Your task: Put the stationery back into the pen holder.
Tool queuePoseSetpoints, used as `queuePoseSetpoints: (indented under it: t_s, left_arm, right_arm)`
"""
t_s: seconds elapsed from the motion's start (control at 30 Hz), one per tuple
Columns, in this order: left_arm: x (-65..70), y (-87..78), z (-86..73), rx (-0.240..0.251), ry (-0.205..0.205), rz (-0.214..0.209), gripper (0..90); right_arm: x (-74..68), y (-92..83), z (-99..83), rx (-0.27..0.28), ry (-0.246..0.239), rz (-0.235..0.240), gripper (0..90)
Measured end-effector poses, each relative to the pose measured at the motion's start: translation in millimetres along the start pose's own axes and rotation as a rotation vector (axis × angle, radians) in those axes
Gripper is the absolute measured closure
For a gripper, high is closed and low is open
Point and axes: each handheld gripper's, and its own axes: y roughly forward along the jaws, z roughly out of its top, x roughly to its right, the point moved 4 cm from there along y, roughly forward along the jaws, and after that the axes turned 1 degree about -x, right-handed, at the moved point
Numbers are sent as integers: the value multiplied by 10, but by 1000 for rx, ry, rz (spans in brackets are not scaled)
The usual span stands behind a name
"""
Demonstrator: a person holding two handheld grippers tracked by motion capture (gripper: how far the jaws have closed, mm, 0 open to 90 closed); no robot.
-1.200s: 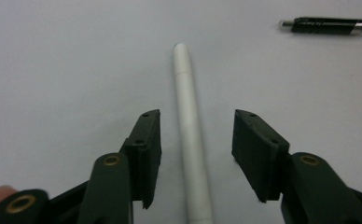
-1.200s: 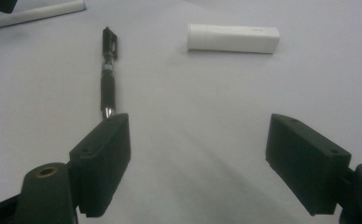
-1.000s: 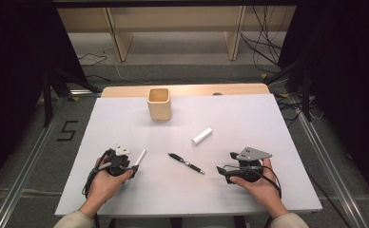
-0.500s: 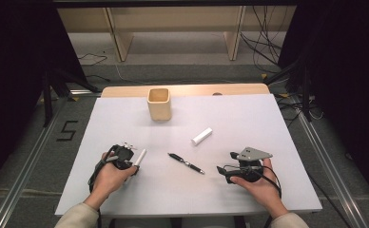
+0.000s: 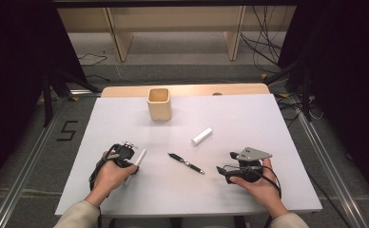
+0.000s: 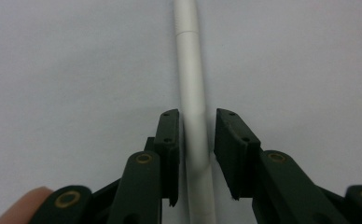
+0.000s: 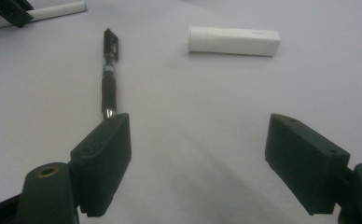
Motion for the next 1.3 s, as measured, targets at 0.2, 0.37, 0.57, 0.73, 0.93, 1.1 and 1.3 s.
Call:
queuePoseSetpoints:
  t_s: [0.2, 0.37, 0.57, 0.73, 0.93, 1.1, 1.3]
  left_arm:
    - [-6, 4, 11, -9, -18, -8, 712]
    - [-18, 4, 13, -15, -22, -11, 728]
    - [-20, 5, 17, -21, -23, -7, 745]
    - [-13, 5, 18, -23, -23, 2, 759]
    - [7, 6, 16, -23, -32, 20, 777]
    - [15, 5, 10, -20, -30, 28, 781]
    - [21, 5, -2, -4, -34, 30, 785]
  right_arm:
    - [-1, -3, 3, 3, -2, 0, 234]
    - [-7, -5, 6, 6, -1, 1, 235]
    - [-9, -1, 7, 7, -2, 2, 235]
    - [-10, -3, 8, 8, -2, 2, 235]
    - [-11, -3, 7, 9, -3, 2, 235]
    - [-11, -2, 6, 8, -3, 2, 235]
    - [-14, -2, 3, 2, -6, 4, 235]
